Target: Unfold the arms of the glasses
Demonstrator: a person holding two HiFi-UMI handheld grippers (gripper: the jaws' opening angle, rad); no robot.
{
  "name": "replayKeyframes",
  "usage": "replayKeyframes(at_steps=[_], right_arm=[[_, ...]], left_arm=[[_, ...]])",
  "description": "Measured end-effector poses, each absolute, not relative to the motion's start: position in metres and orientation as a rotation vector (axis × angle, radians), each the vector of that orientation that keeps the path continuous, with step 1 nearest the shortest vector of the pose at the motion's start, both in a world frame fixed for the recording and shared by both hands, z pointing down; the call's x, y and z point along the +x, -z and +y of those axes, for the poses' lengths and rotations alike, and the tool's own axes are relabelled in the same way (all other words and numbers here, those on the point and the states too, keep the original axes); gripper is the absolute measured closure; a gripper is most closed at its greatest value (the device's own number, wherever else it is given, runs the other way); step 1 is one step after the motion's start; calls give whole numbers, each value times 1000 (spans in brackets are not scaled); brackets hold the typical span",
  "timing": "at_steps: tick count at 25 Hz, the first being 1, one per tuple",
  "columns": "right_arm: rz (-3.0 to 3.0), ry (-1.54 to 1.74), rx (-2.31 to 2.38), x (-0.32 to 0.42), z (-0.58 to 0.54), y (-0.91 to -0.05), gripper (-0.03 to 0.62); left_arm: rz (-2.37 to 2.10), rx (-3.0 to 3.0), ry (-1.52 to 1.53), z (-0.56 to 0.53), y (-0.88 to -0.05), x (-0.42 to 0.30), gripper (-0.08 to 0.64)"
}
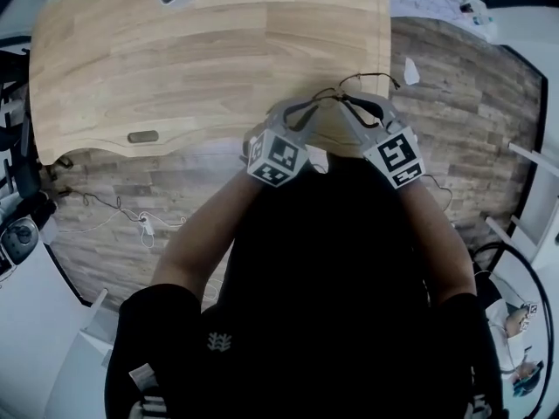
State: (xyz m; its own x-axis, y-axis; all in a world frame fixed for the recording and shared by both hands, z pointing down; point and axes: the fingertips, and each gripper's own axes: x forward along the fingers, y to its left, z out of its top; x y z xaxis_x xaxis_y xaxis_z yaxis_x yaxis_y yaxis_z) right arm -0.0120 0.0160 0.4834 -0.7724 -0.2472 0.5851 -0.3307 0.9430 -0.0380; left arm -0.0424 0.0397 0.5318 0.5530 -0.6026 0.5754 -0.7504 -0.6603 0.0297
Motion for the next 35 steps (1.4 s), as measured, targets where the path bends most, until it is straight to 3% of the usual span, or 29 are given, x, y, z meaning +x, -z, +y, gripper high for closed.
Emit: replayKeyframes(at_steps=[32, 35], right_arm=[[-2536, 44, 346, -63, 81, -464, 563], [-2592, 53, 342, -59, 81, -450, 537]], left_arm=[[-1394, 2412, -637, 104, -493, -117, 512], [-1444, 2405, -579, 92, -476, -125, 512]])
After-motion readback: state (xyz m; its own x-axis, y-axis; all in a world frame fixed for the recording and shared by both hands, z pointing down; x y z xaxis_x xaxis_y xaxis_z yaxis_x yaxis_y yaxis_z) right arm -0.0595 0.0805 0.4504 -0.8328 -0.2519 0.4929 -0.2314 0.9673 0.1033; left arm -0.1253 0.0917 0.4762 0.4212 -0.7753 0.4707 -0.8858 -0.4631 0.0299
